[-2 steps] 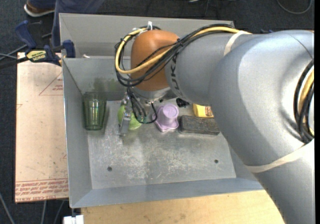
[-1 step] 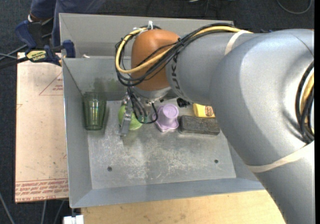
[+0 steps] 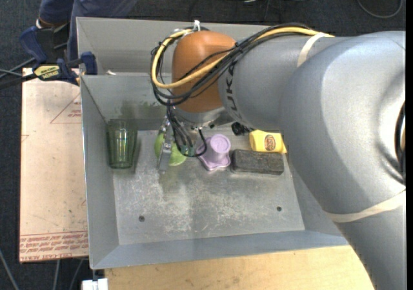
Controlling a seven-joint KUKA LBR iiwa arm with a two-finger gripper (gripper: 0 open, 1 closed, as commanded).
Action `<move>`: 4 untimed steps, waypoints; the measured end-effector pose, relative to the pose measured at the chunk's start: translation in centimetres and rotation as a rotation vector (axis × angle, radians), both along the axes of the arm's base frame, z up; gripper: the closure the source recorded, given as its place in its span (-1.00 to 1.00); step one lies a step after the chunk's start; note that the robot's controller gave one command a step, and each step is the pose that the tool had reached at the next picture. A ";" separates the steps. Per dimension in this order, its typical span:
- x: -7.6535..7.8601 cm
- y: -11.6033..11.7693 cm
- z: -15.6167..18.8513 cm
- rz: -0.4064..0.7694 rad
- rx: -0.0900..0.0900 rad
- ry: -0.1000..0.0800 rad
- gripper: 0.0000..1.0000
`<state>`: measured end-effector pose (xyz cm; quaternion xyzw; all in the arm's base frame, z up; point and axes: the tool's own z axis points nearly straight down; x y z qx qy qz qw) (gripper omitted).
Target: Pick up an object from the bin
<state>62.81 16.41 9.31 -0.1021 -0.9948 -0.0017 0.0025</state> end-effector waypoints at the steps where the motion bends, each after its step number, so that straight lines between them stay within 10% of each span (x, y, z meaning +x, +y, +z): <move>1: 0.2 0.1 2.4 0.000 0.002 -0.008 1.00; 4: 0.3 0.1 5.8 0.000 0.004 -0.013 1.00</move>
Offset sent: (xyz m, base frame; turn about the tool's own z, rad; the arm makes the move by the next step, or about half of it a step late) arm 0.0000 0.0001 0.0515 0.0000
